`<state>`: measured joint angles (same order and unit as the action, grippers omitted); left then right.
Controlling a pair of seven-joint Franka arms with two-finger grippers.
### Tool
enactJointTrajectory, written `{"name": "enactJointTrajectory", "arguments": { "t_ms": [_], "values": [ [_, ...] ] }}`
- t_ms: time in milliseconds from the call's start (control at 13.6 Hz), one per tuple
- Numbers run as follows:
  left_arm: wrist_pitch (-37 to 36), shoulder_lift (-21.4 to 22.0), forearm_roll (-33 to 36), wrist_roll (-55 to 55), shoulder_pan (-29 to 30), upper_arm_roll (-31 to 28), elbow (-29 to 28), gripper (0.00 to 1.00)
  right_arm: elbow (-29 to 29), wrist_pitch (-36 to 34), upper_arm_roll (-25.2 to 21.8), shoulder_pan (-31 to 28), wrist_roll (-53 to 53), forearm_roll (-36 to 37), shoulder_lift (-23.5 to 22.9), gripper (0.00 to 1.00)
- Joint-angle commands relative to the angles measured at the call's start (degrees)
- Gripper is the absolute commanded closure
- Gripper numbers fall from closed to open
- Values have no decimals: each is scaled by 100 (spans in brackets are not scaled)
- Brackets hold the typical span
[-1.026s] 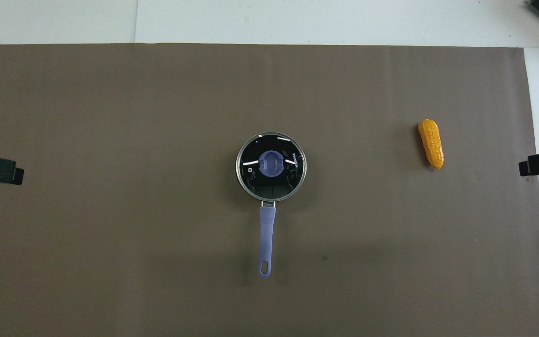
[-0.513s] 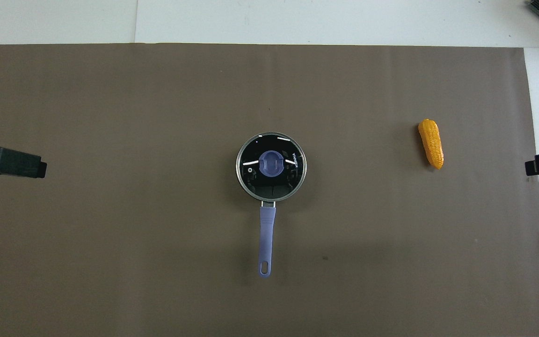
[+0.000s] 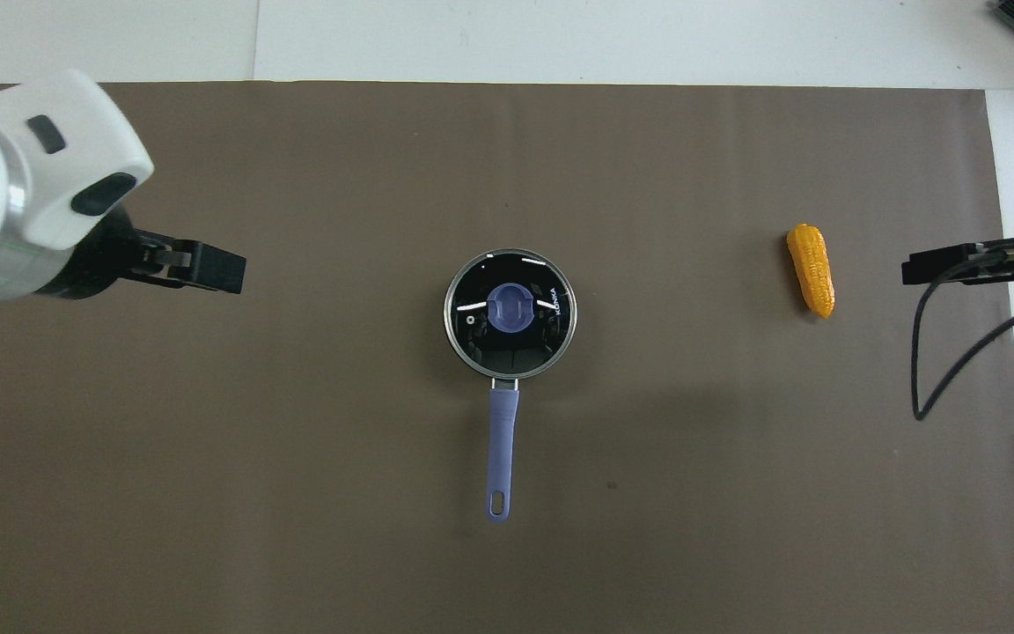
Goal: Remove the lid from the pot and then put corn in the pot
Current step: 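Reach the left gripper to the pot lid while the right gripper reaches the corn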
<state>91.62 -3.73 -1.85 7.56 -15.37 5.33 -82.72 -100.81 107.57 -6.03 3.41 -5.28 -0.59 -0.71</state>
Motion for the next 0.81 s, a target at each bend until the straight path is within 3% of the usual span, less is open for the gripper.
{"name": "enactJointTrajectory", "arguments": {
  "t_ms": [0,293,733],
  "values": [
    [277,-250,62,413,-518,-76,-34,0,-62,797,23,-7,62,67,-831,0],
    [786,-715,141,1044,-1159,-85,-104,0,-71,2538,14,-33,79,59,-1773,0],
    [1726,-1612,809,2153,-1811,-76,-191,0,-281,2821,14,-244,53,59,-2310,0]
  ]
}}
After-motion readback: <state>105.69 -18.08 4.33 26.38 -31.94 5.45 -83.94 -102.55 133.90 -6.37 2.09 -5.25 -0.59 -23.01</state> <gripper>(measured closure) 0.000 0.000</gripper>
